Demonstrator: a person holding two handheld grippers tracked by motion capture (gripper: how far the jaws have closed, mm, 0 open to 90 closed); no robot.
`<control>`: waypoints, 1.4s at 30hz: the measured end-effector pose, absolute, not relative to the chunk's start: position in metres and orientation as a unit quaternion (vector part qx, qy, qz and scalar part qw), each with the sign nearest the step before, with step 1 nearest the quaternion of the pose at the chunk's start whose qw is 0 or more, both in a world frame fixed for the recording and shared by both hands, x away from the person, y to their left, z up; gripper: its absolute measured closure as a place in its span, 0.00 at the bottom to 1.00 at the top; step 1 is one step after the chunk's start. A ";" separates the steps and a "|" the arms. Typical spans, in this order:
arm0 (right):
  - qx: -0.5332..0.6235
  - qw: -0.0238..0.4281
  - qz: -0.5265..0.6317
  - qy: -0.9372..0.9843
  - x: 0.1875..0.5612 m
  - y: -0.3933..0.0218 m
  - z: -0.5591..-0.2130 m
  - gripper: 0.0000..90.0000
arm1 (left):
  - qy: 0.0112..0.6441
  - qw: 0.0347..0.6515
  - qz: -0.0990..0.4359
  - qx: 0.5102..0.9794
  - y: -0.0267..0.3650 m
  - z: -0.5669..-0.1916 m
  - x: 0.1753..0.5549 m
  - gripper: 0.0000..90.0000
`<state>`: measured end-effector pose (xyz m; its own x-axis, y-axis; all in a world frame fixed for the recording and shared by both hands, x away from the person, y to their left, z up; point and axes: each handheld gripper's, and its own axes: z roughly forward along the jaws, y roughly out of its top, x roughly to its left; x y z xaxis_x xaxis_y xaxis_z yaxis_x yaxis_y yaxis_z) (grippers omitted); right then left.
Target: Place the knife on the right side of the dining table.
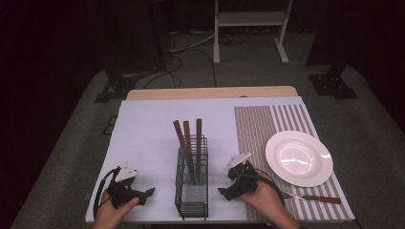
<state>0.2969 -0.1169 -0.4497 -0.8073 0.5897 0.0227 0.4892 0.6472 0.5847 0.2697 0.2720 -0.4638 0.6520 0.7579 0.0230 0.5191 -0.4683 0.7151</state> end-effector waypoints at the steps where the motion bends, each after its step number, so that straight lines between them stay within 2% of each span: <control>1: 0.301 0.084 0.297 0.903 0.298 -0.117 -0.449 0.15 | 0.380 0.348 0.171 0.840 0.272 -0.464 0.270 0.00; 5: 0.305 0.068 0.305 0.900 0.303 -0.119 -0.447 0.16 | 0.380 0.349 0.171 0.839 0.272 -0.464 0.270 0.00; 19: 0.308 0.062 0.341 0.886 0.321 -0.128 -0.431 0.17 | 0.380 0.348 0.172 0.839 0.272 -0.464 0.270 0.00; 42: 0.306 0.077 0.390 0.865 0.340 -0.136 -0.394 0.17 | 0.382 0.350 0.171 0.838 0.272 -0.464 0.270 0.00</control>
